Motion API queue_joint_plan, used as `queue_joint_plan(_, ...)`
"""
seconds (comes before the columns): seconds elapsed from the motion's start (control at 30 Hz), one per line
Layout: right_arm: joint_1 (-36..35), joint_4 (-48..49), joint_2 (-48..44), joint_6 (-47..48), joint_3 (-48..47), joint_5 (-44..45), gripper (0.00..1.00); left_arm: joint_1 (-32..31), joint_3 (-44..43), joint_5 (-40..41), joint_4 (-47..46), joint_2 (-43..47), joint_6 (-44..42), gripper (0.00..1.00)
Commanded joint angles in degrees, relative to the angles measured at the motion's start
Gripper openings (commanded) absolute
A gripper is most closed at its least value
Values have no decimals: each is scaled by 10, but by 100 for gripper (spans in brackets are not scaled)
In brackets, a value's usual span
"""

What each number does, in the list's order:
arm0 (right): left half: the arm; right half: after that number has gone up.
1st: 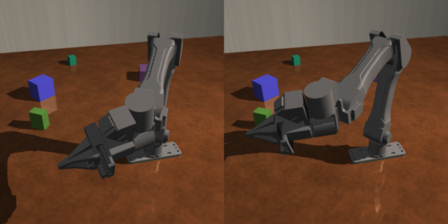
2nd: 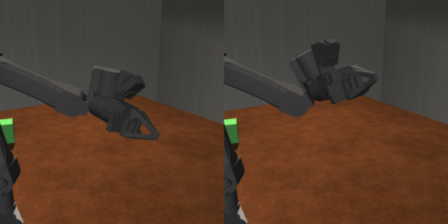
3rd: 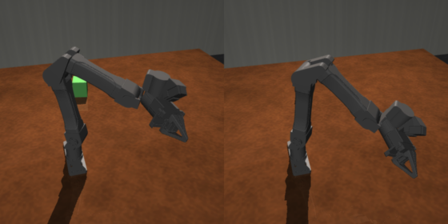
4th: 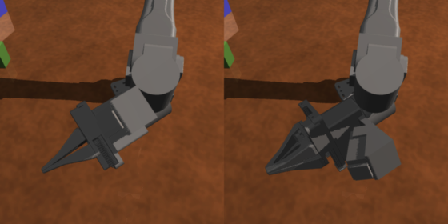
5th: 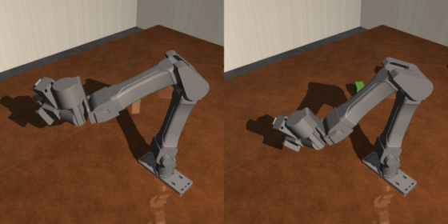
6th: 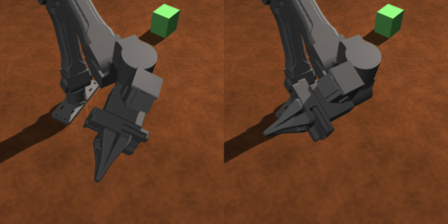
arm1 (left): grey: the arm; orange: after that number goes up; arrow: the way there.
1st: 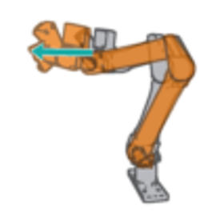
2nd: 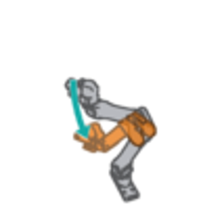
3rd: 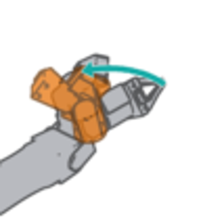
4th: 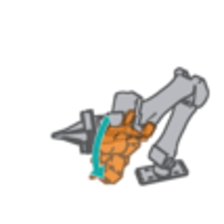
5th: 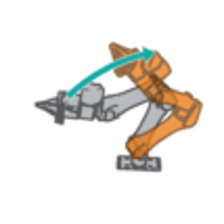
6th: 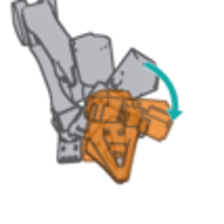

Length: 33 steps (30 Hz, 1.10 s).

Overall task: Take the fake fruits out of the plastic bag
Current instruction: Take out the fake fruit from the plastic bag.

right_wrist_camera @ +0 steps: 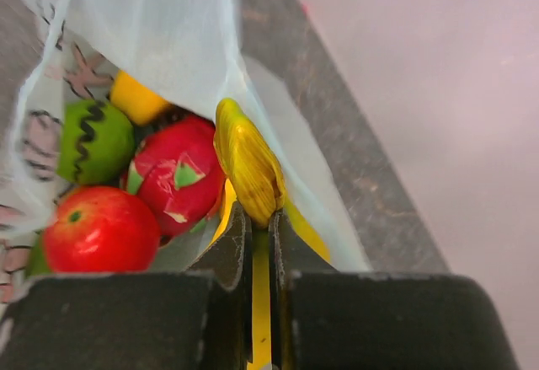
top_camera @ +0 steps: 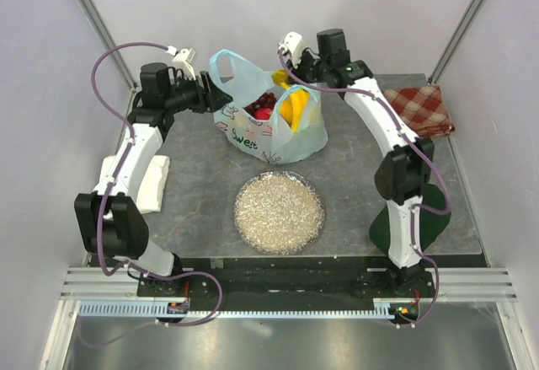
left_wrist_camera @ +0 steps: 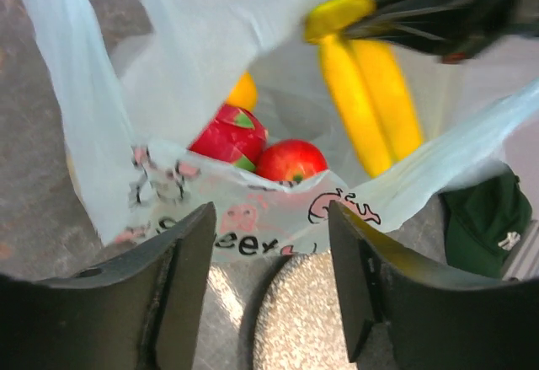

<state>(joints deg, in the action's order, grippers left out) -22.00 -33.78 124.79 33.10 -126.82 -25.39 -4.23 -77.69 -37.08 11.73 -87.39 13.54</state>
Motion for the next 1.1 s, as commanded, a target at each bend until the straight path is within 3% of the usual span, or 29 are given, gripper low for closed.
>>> queue_joint_plan(0.0, -10, 31, -88, -30, 41, -38, 0, -1, -48, 13, -52, -39, 17, 68)
queue_joint_plan(0.13, -23, 44, -122, -49, 71, -38, 0, -2, -114, 94, -48, -93, 22, 70)
queue_joint_plan(0.43, -32, 143, -185, -167, 41, -28, 0, -3, -208, 120, -47, -142, 9, 70)
queue_joint_plan(0.7, -60, 180, -241, -326, -27, -70, 1, 12, -168, 120, -36, -67, 13, 70)
queue_joint_plan(0.8, -107, 145, -272, -285, 6, -56, 0, 23, -136, 125, -29, -19, 11, 70)
queue_joint_plan(0.9, -162, 132, -310, -182, 61, 15, 0, 33, -103, 131, -28, 32, 7, 70)
queue_joint_plan(0.93, -199, 151, -322, -139, 87, 79, 0, 35, -94, 136, -27, 45, 7, 70)
queue_joint_plan(0.97, -216, 172, -337, -32, 122, 111, 0, 39, -85, 136, -27, 69, 5, 70)
queue_joint_plan(1.0, -229, 212, -372, 9, 219, 143, 0, 39, -69, 136, -27, 81, 4, 70)
queue_joint_plan(1.03, -241, 308, -385, 39, 265, 169, 0, 40, -61, 134, -26, 92, 3, 70)
queue_joint_plan(1.07, -242, 333, -391, 101, 297, 196, 0, 40, -53, 133, -26, 110, 1, 70)
